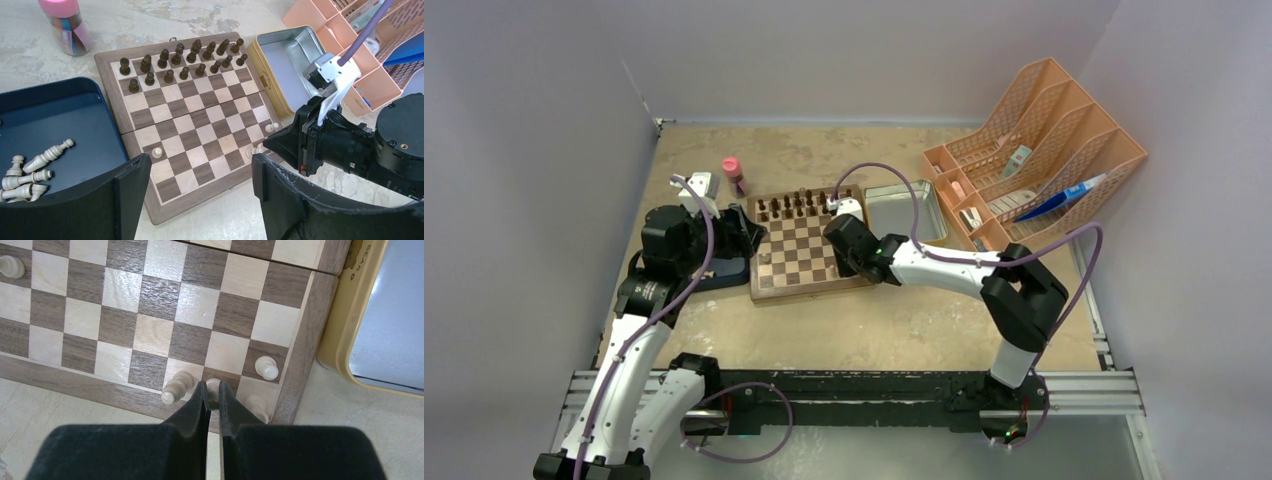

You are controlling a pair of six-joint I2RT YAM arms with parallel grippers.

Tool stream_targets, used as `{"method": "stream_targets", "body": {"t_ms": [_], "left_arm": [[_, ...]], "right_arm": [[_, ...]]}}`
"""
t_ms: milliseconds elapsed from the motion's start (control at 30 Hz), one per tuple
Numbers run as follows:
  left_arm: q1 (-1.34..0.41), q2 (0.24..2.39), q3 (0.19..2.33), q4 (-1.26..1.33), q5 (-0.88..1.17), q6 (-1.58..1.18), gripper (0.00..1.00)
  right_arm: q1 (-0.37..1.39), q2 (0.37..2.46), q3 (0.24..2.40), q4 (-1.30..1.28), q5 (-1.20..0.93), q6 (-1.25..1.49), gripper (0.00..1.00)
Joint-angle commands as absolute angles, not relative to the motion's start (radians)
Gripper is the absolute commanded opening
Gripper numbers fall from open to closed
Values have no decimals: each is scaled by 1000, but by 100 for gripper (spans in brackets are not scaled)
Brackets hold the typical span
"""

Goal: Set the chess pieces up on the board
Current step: Place the chess piece on the chessboard.

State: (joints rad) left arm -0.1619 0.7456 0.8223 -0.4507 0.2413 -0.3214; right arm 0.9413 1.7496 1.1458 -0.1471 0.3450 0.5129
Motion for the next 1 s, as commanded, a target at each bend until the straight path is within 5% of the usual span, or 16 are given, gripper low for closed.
{"method": "stream_targets", "body": {"t_ms": [0, 967], "left_arm": [[-161, 735, 822, -423, 233, -307, 73], [-161, 736, 823, -424, 232, -308, 73]], "right_arm": [[936, 1751, 1199, -190, 353, 527, 7], [937, 1790, 1240, -239, 396, 529, 13]]}}
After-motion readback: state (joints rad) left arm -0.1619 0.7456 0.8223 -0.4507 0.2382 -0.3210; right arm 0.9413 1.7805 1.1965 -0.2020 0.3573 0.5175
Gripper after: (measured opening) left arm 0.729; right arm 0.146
